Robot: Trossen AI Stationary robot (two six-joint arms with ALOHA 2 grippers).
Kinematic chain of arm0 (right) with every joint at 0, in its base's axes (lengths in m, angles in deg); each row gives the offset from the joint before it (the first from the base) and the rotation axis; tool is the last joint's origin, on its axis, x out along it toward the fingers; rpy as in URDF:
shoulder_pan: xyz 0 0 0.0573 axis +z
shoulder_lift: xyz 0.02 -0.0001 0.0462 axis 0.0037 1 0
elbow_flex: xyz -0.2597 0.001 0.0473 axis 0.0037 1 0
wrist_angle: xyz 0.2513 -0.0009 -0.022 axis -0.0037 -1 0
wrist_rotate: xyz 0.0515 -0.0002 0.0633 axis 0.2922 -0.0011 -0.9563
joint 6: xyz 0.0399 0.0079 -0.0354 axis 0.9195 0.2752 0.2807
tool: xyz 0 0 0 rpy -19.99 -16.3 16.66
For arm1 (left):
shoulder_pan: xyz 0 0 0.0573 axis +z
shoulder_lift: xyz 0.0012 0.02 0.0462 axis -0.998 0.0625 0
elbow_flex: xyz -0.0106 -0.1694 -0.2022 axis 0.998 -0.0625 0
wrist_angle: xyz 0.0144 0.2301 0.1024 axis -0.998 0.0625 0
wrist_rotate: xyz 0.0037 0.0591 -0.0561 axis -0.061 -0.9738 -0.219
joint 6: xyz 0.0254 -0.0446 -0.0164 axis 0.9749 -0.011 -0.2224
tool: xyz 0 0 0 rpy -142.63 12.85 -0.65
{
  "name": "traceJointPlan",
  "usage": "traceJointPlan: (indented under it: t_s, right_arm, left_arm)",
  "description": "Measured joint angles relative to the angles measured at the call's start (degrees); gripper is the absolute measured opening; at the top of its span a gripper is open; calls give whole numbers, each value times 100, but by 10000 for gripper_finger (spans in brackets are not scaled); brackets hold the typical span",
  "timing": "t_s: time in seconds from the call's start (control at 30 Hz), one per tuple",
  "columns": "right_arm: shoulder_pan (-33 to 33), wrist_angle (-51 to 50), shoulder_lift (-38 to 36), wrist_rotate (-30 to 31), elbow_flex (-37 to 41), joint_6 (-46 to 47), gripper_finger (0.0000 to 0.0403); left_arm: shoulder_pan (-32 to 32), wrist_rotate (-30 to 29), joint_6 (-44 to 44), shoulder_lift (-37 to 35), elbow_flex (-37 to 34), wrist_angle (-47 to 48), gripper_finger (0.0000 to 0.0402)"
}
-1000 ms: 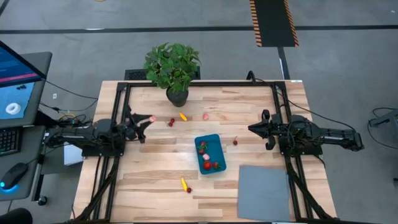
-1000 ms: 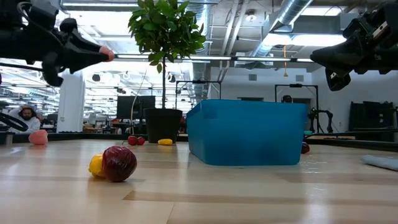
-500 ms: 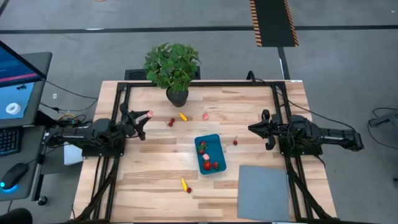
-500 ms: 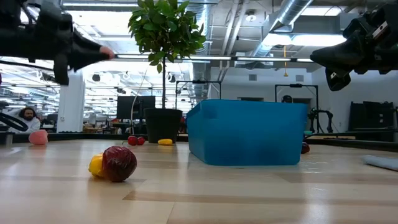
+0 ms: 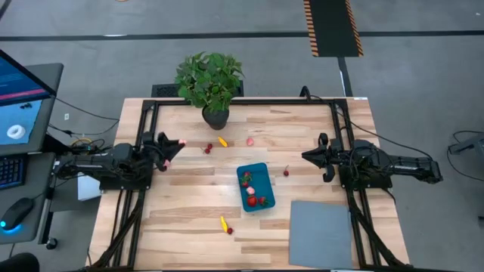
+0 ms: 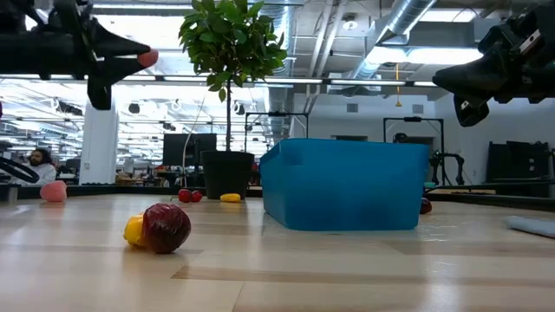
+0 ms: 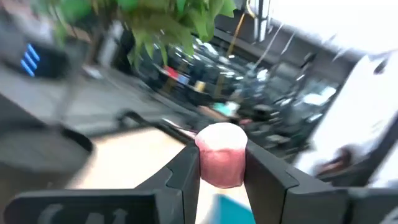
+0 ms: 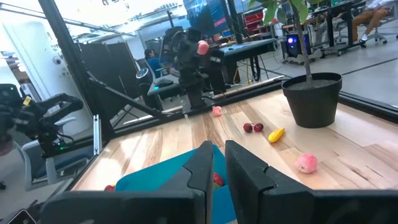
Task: Pick and placing Produce into tupperware
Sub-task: Put the bottom apricot into the blue bin
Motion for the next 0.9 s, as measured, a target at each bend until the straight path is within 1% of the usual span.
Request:
traceJointPlan:
  t_s: [0.2, 0.33, 0.5, 0.57, 0.67, 0.73, 0.83, 0.9]
  right_arm:
    - [0, 0, 0, 0, 0, 0, 66]
    - [0, 0, 1, 0, 0, -2, 66]
    - [0, 0, 0, 0, 0, -1, 66]
    - [0, 0, 0, 0, 1, -2, 66]
    - [0, 0, 1, -1, 2, 0, 66]
    - [0, 0, 0, -1, 0, 0, 66]
    - [0, 0, 1, -1, 1, -1, 66]
    - [0, 1, 1, 0, 2, 0, 66]
  left_arm:
    - [0, 668, -2378, 0, -2, -15, 93]
    - [0, 799, -4013, 0, -2, -88, 93]
    - [0, 1290, -5324, 0, -2, -94, 93]
    - [0, 1390, -5792, -2, -2, -94, 93]
    - [0, 1391, -5808, -1, -2, -91, 93]
    - [0, 1258, -5508, -2, -2, -85, 93]
    - [2, 870, -4306, 0, -2, -59, 93]
    - [2, 459, -3383, 0, -2, -59, 93]
